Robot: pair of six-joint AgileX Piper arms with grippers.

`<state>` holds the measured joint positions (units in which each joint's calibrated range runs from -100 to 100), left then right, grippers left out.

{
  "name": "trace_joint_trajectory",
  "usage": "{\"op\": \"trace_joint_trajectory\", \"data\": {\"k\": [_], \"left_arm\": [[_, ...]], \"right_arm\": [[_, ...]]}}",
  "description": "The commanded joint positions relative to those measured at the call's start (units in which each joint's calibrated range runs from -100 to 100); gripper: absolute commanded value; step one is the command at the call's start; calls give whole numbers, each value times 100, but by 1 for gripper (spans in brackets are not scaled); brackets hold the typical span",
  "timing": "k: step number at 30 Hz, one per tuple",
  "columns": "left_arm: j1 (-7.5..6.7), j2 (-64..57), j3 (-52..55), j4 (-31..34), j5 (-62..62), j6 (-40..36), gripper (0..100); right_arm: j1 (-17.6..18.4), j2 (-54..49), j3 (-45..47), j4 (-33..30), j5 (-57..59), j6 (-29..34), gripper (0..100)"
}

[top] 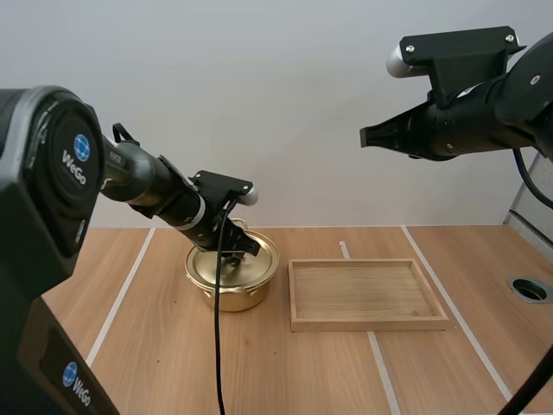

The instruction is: Open the pot, put the pineapple inside, and close it

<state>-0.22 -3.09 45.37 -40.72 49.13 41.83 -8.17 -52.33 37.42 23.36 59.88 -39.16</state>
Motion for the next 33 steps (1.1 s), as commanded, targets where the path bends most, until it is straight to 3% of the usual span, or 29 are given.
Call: {"op": "trace_joint_trajectory", "data": {"k": [1,12,16,21,30,32,33], "left_arm": [[-18,93,46,-42,275,1,100],[-18,-272,-332,-122,414,-333,100],[-18,-1606,-534,-231,-374,-346,100],[-18,-2801,-534,-242,-1628,-346,100],[-18,-4290,-534,-358,-1979,-631,100],[-18,-4540,-534,-317,-1979,-829,93],[-18,-4671,-515,-271,-1979,-969,84]], "right_arm": [[-29,-69,-22,30,-44,10,0],[-29,-82,-22,256,-192,10,0],[-29,-147,-55,424,-960,10,0],[-29,-246,-55,385,-1106,10,0],[-29,-451,-55,749,-1282,10,0],[-29,-592,-55,855,-1297,10,0],[-29,-685,-55,927,-1318,10,0]]}}
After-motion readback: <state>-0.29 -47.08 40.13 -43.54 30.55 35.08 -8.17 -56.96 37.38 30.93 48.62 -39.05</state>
